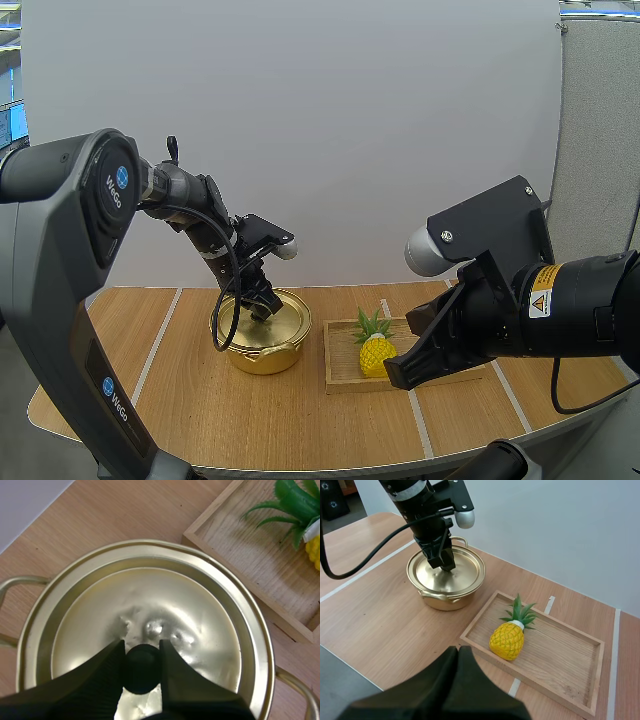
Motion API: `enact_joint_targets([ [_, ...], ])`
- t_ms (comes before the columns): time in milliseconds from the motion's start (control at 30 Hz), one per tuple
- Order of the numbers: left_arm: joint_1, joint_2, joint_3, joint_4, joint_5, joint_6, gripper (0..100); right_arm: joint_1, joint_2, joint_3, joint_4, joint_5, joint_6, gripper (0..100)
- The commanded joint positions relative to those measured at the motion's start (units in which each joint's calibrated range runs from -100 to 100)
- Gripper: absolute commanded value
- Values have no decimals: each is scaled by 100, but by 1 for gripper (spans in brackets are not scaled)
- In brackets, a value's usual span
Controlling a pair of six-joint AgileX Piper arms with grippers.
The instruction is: Open the pot, put the grape inside, and close it
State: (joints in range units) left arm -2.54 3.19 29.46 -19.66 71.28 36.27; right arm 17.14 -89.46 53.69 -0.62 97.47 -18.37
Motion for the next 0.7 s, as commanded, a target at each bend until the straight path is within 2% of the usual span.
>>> enact_joint_targets([
  [0,-13,99,25,-38,30,30,0,-23,-51,21,-42,16,17,0],
  [133,-13,99,25,-130,48,30,1,-23,-51,21,-42,16,17,0],
  [167,-13,99,25,-130,48,30,5,-23,-51,21,-42,16,17,0],
  [233,-13,99,25,-130,66,30,18,-23,-51,21,-42,16,17,0],
  [300,-13,99,25,-130,128,30,49,-23,-51,21,-42,16,17,0],
  [333,-13,99,25,-130,215,30,61,-23,-51,21,-42,16,17,0],
  [367,-13,99,25,-130,294,40,84,-23,-51,21,-42,16,17,0],
  [400,-13,87,25,-130,334,40,100,-23,-51,21,-42,16,17,0],
  [667,-13,-400,25,-85,352,40,100,-23,-51,21,-42,16,17,0],
])
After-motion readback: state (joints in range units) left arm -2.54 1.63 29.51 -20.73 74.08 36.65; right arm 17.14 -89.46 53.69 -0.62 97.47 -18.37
